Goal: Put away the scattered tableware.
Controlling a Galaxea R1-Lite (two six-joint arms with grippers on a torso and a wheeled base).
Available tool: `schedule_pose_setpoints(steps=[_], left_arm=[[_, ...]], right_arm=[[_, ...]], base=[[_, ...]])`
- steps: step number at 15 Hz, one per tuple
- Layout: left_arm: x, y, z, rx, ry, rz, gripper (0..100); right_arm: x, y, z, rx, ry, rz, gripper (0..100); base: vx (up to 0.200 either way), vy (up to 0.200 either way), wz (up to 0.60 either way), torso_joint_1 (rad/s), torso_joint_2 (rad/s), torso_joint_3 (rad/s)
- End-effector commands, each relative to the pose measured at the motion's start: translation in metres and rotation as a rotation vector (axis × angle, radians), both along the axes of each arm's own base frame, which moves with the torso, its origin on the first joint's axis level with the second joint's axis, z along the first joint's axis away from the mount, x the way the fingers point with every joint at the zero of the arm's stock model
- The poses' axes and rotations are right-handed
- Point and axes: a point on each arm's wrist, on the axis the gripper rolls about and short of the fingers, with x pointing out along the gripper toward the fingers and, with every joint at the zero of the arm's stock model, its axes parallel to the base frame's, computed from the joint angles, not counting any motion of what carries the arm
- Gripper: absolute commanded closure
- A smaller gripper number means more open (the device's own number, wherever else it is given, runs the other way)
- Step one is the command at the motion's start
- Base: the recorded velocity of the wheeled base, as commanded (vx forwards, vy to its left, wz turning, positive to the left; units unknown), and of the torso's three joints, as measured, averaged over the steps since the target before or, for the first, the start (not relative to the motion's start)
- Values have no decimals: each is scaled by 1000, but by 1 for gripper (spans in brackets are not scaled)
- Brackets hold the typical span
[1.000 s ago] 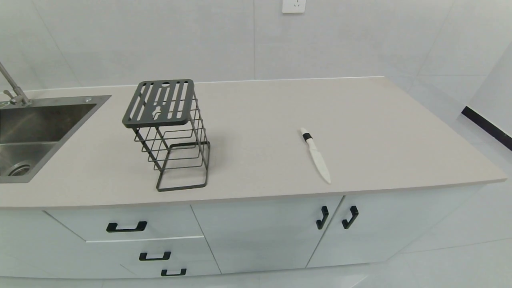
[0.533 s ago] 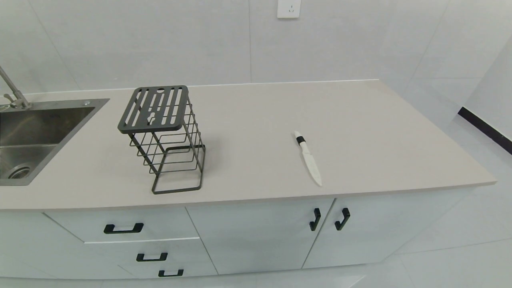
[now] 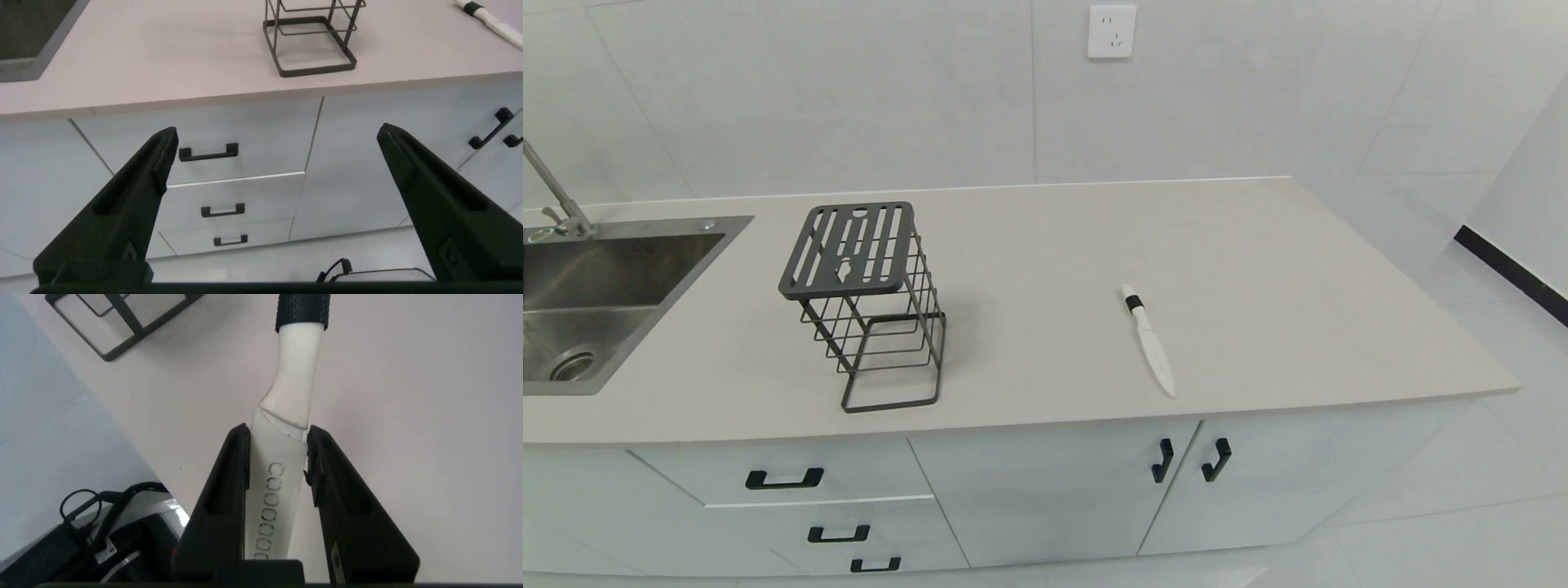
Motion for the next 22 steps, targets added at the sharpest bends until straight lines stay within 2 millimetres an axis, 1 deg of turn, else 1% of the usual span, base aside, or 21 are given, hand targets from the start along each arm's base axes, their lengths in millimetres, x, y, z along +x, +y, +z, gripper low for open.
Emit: schedule_pose_setpoints(steps=[1, 7, 12, 16, 22], left_arm=[[0, 0, 0, -3, 2, 0, 0], [0, 0, 0, -2, 0, 0, 0], [0, 0, 0, -3, 2, 0, 0], [0, 0, 0, -5, 1, 1, 0], [0, 0, 0, -3, 0, 3, 0]], right_arm=[[0, 0, 0, 0, 1, 0, 0], [0, 0, 0, 0, 1, 2, 0], [0, 0, 0, 0, 1, 2, 0], [0, 0, 0, 0, 1, 2, 0], [0, 0, 0, 0, 1, 2, 0]], base=[[0, 0, 0, 0, 0, 0], [0, 0, 0, 15, -28, -15], [0, 0, 0, 225, -440, -208], [200, 0, 0, 38, -77, -33], [0, 0, 0, 0, 0, 0]])
